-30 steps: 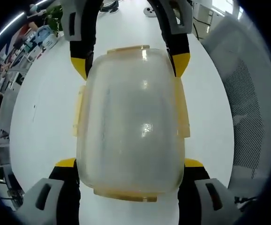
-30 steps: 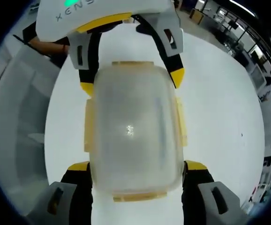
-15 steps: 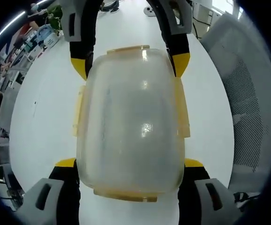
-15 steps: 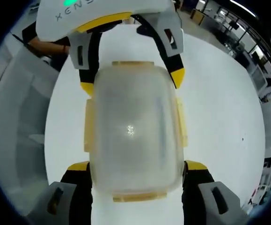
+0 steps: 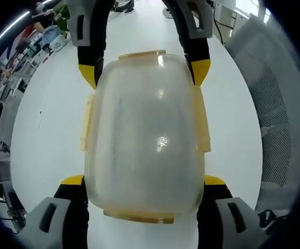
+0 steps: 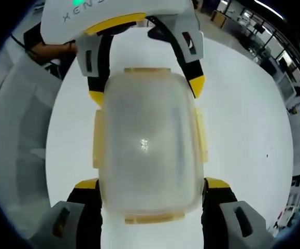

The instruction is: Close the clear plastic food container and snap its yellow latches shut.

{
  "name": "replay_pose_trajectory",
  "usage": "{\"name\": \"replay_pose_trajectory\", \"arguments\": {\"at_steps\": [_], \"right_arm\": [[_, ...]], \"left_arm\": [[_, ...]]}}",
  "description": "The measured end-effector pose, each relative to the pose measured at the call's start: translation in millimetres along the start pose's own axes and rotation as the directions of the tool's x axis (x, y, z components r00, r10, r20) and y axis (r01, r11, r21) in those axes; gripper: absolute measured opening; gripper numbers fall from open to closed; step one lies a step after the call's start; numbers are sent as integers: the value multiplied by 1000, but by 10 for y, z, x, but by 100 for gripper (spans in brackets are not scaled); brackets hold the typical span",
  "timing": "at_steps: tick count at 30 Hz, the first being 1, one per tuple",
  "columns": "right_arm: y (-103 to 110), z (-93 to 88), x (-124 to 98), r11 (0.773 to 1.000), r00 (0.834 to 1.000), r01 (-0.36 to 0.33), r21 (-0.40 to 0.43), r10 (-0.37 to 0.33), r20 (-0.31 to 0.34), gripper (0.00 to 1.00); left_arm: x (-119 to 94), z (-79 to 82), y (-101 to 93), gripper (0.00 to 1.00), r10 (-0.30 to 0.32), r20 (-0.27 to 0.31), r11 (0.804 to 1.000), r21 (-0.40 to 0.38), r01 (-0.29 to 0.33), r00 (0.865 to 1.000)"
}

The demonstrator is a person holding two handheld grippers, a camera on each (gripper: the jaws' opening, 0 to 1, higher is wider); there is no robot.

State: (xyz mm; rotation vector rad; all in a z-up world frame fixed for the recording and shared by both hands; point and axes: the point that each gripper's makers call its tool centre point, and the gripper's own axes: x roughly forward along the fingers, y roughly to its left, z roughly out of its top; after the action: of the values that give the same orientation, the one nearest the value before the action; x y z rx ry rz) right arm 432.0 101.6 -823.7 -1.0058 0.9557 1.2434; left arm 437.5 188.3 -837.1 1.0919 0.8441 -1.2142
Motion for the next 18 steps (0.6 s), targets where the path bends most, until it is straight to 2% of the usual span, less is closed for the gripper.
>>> {"name": "replay_pose_trajectory", "arguments": {"at_steps": [9,18], "right_arm": [[-133,6,6,1000,1000,0,13,-1,5,80],[-209,1,12,1000,1000,-4,11,4,8,80]], "left_arm": [[25,-1,159,89,5,-4,1000,12,-5,1000],[38,8,226,89,5,3,1000,8,-5,1000]]}}
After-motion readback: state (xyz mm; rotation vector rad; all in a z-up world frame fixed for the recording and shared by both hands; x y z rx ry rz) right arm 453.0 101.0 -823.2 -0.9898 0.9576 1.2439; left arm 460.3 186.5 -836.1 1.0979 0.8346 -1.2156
